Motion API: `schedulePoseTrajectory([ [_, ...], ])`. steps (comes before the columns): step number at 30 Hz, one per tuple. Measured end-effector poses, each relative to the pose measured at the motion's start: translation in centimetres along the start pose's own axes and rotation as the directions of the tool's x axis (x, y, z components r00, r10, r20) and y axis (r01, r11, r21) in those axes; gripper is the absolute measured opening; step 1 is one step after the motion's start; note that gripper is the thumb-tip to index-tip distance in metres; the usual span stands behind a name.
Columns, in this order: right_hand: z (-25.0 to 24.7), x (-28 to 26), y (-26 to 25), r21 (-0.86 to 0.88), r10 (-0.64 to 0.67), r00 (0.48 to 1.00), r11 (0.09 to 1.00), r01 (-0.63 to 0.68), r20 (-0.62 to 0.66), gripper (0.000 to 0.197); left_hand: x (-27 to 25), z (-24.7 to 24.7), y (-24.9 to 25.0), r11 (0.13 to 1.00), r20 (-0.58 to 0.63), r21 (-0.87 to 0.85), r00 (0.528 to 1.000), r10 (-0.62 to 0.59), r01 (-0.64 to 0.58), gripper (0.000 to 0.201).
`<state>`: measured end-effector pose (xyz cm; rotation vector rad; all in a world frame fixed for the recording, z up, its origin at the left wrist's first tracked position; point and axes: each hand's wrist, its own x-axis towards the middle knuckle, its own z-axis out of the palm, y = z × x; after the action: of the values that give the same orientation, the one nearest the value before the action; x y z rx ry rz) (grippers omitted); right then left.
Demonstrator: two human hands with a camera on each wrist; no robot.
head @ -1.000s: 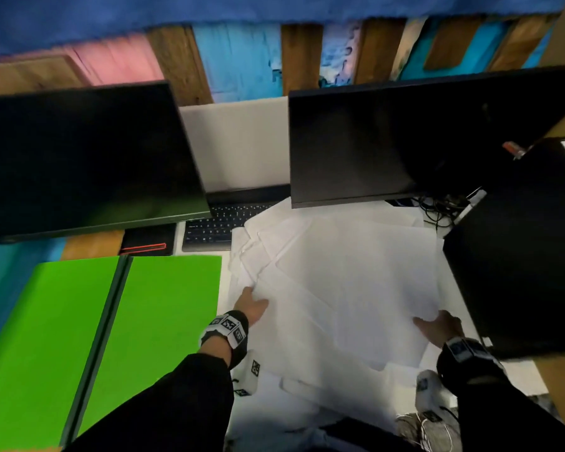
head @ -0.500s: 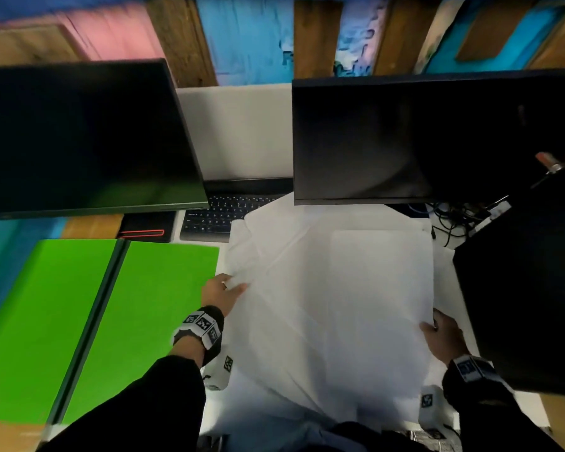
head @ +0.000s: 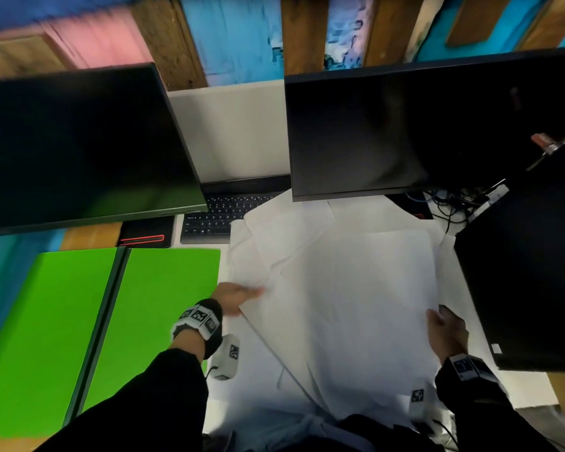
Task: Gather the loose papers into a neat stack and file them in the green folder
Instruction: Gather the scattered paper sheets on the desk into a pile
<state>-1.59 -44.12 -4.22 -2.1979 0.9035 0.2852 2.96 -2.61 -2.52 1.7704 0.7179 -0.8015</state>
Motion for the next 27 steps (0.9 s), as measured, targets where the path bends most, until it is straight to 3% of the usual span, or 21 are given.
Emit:
schedulePoseTrajectory([
  [2, 0.5, 0.3, 0.6, 0.016, 0.027, 0.997, 0.999, -0.028, 0.072, 0.045, -0.7, 0.1, -2.0, 0.996, 0.055, 0.087, 0.998, -0.007, 0.002, 0.028],
  [4, 1.1, 0.7, 0.9, 0.007, 0.020, 0.987, 1.000, -0.021, 0.162, 0.036, -0.5, 0.4, -3.4, 0.989, -0.118, 0.130, 0.989, 0.086, -0.071, 0.017],
  [6, 1.0, 0.5, 0.6, -0.050, 0.024, 0.980, 0.999, -0.015, 0.195, 0.037, 0.1, 0.4, -3.4, 0.989, -0.377, 0.098, 0.915, 0.143, -0.114, 0.026],
  [7, 0.9, 0.5, 0.5, -0.075, 0.031, 0.988, 0.997, -0.020, 0.151, 0.038, 0.0, 0.3, -2.9, 0.991, -0.478, 0.063, 0.868, 0.137, -0.121, 0.028],
  [9, 0.1, 0.5, -0.4, -0.096, -0.003, 0.999, 0.995, -0.003, -0.054, 0.044, 0.1, 0.1, -2.2, 0.990, -0.601, -0.021, 0.793, 0.099, -0.139, 0.029],
  [11, -0.3, 0.1, -1.5, -0.103, -0.045, 0.977, 0.994, 0.023, -0.208, 0.053, -0.1, 0.5, -1.2, 0.977, -0.598, -0.134, 0.799, 0.056, -0.168, 0.034],
  [12, -0.3, 0.0, -1.9, -0.109, -0.052, 0.978, 0.994, 0.030, -0.203, 0.058, -0.3, 1.0, -0.7, 0.968, -0.569, -0.181, 0.821, 0.044, -0.176, 0.038],
  [13, -0.1, 0.1, -2.1, -0.119, -0.062, 0.987, 0.992, 0.044, -0.151, 0.059, -0.5, 1.8, -0.3, 0.968, -0.527, -0.188, 0.849, 0.043, -0.166, 0.042],
  [15, 0.7, 0.5, -2.3, -0.165, -0.115, 0.990, 0.978, 0.126, 0.076, 0.044, -0.7, 3.4, 0.3, 0.989, -0.465, -0.055, 0.880, 0.097, -0.138, 0.047],
  [17, 1.1, 1.0, -2.2, -0.179, -0.159, 0.935, 0.958, 0.223, 0.316, 0.029, -0.9, 4.7, 0.5, 0.988, -0.449, 0.088, 0.880, 0.156, -0.131, 0.042],
  [21, 1.5, 1.7, -2.8, 0.053, -0.210, 0.882, 0.977, 0.207, 0.421, 0.017, -0.3, 5.2, 0.2, 0.983, -0.361, 0.111, 0.916, 0.177, -0.146, 0.018],
  [23, 2.1, 1.3, -4.0, 0.172, -0.232, 0.837, 0.971, 0.167, 0.495, 0.027, -0.3, 5.2, 0.1, 0.983, -0.302, 0.072, 0.936, 0.181, -0.167, 0.003],
  [25, 3.1, 1.2, -4.9, 0.189, -0.258, 0.838, 0.964, 0.189, 0.481, 0.037, 0.1, 4.8, 0.0, 0.985, -0.315, -0.028, 0.937, 0.152, -0.169, 0.013],
  [27, 3.7, 1.5, -5.1, 0.186, -0.244, 0.899, 0.965, 0.186, 0.363, 0.037, 0.3, 4.0, -0.2, 0.975, -0.374, -0.161, 0.924, 0.084, -0.154, 0.026],
])
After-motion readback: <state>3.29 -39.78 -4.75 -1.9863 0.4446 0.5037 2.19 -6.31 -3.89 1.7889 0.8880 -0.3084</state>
